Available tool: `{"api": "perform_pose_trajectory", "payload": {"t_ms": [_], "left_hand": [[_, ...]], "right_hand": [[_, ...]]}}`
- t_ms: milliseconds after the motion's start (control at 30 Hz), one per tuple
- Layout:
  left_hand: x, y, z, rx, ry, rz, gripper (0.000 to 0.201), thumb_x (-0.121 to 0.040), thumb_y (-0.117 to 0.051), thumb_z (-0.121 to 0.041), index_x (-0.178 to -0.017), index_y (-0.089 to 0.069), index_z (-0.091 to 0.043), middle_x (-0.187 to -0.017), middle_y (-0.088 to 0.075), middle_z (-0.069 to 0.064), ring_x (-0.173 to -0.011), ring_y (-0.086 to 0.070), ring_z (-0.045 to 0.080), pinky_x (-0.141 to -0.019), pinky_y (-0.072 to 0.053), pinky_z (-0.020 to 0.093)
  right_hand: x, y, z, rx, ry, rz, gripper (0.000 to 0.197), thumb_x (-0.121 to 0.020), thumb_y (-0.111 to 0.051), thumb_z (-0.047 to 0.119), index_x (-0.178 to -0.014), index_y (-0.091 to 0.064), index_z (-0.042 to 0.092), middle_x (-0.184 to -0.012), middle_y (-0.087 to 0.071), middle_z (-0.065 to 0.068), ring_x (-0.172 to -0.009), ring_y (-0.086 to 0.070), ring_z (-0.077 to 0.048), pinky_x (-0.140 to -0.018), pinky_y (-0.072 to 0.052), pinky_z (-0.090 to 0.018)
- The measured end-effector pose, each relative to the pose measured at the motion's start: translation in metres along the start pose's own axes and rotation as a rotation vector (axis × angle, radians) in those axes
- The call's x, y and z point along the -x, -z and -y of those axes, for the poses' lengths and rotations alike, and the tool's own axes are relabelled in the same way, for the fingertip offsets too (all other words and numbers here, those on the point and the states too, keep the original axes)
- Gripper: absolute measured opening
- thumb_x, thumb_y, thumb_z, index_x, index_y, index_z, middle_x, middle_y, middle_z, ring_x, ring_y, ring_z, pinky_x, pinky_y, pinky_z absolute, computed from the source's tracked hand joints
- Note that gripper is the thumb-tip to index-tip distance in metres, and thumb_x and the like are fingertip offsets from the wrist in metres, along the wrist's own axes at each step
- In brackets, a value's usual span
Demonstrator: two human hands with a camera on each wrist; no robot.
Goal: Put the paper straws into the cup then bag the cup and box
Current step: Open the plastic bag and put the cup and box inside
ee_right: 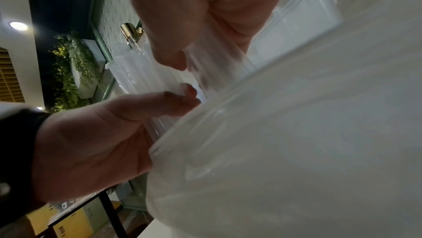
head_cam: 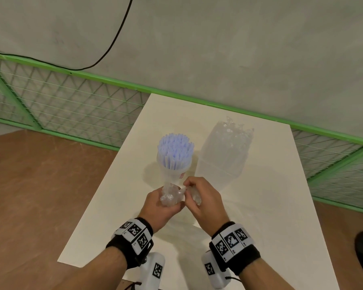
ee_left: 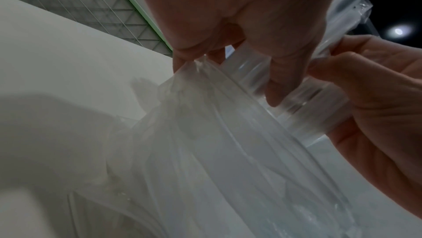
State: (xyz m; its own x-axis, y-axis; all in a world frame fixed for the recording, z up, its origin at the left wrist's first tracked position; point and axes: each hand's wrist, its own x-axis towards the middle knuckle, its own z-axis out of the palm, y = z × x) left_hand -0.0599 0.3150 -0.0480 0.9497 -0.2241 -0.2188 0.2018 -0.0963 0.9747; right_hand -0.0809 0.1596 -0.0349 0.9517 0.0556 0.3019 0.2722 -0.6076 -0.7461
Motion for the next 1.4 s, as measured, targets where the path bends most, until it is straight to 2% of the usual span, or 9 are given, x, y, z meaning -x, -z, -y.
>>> {"api": "perform_pose_trajectory", "payload": {"t_ms": [233, 400, 600, 733, 867, 1000, 1133, 1300, 1400], "left_hand": [[-0.005, -0.005, -0.004, -0.055, -0.065, -0.053, 0.017, -0.079, -0.069, 0.004, -0.083, -0.065, -0.011, -0.07, -0.061, -0.006, -0.058, -0.052, 0.004, -0.057, -0.042, 0.012], [-0.013, -0.011, -0.002, -0.092, -0.049, -0.033, 0.018, -0.079, -0.069, 0.003, -0.084, -0.066, -0.014, -0.069, -0.063, -0.013, -0.059, -0.056, -0.001, -0.058, -0.042, 0.008], [-0.018, -0.012, 0.005, -0.098, -0.021, 0.023, 0.022, -0.083, -0.07, -0.002, -0.084, -0.066, -0.024, -0.071, -0.066, -0.02, -0.064, -0.059, -0.002, -0.063, -0.044, 0.009], [-0.019, -0.01, 0.004, -0.068, -0.03, 0.027, 0.024, -0.085, -0.069, 0.0, -0.084, -0.063, -0.023, -0.07, -0.064, -0.016, -0.063, -0.059, -0.004, -0.063, -0.043, 0.007], [-0.018, -0.009, 0.003, -0.048, -0.036, 0.022, 0.023, -0.086, -0.069, 0.002, -0.083, -0.063, -0.02, -0.062, -0.064, -0.017, -0.058, -0.057, -0.002, -0.06, -0.044, 0.007], [-0.017, -0.011, 0.003, -0.061, -0.052, 0.037, 0.026, -0.086, -0.068, 0.003, -0.091, -0.061, -0.022, -0.063, -0.064, -0.02, -0.058, -0.056, -0.003, -0.061, -0.042, 0.007], [-0.017, -0.009, 0.003, -0.056, -0.052, 0.024, 0.025, -0.085, -0.069, 0.003, -0.093, -0.062, -0.02, -0.063, -0.065, -0.02, -0.059, -0.058, -0.004, -0.061, -0.043, 0.006], [-0.016, -0.01, 0.001, -0.055, -0.056, 0.022, 0.026, -0.085, -0.068, 0.004, -0.089, -0.063, -0.021, -0.063, -0.066, -0.022, -0.06, -0.059, -0.007, -0.062, -0.044, 0.006], [-0.016, -0.011, 0.0, -0.068, -0.063, 0.019, 0.025, -0.085, -0.068, 0.005, -0.084, -0.063, -0.019, -0.063, -0.066, -0.02, -0.059, -0.058, -0.006, -0.062, -0.043, 0.006]], "right_hand": [[-0.005, 0.017, -0.006, 0.12, 0.122, -0.082, 0.016, -0.084, -0.066, -0.002, -0.094, -0.066, 0.01, -0.094, -0.06, 0.003, -0.089, -0.05, 0.01, -0.082, -0.036, -0.004], [0.004, 0.027, -0.024, 0.127, 0.063, -0.034, 0.011, -0.085, -0.075, 0.017, -0.092, -0.067, 0.019, -0.093, -0.061, 0.009, -0.087, -0.056, 0.001, -0.079, -0.037, -0.005], [0.0, 0.031, -0.023, 0.015, -0.03, -0.082, 0.012, -0.083, -0.076, 0.014, -0.092, -0.069, 0.019, -0.086, -0.069, 0.015, -0.082, -0.063, 0.0, -0.077, -0.049, -0.019], [-0.026, 0.07, -0.002, -0.121, -0.055, -0.274, 0.015, -0.081, -0.078, 0.006, -0.095, -0.071, 0.009, -0.088, -0.073, 0.004, -0.082, -0.069, -0.008, -0.081, -0.056, -0.029], [-0.064, 0.141, 0.035, -0.3, 0.003, -0.493, 0.019, -0.08, -0.079, 0.005, -0.096, -0.07, 0.008, -0.086, -0.072, -0.014, -0.081, -0.07, -0.036, -0.08, -0.057, -0.046], [-0.096, 0.189, 0.05, -0.421, 0.128, -0.614, 0.022, -0.083, -0.073, 0.0, -0.102, -0.062, -0.002, -0.08, -0.07, -0.013, -0.076, -0.071, -0.036, -0.075, -0.058, -0.042], [-0.117, 0.192, 0.033, -0.38, 0.091, -0.536, 0.021, -0.085, -0.071, 0.0, -0.104, -0.062, -0.002, -0.083, -0.067, -0.019, -0.077, -0.071, -0.035, -0.076, -0.059, -0.044], [-0.132, 0.184, 0.01, -0.221, 0.058, -0.329, 0.016, -0.086, -0.072, 0.009, -0.099, -0.066, 0.016, -0.082, -0.071, -0.009, -0.077, -0.071, -0.032, -0.078, -0.058, -0.046], [-0.137, 0.175, -0.003, 0.025, 0.08, -0.212, 0.013, -0.087, -0.072, 0.019, -0.097, -0.067, 0.022, -0.087, -0.071, 0.002, -0.083, -0.068, -0.018, -0.085, -0.053, -0.034]]}}
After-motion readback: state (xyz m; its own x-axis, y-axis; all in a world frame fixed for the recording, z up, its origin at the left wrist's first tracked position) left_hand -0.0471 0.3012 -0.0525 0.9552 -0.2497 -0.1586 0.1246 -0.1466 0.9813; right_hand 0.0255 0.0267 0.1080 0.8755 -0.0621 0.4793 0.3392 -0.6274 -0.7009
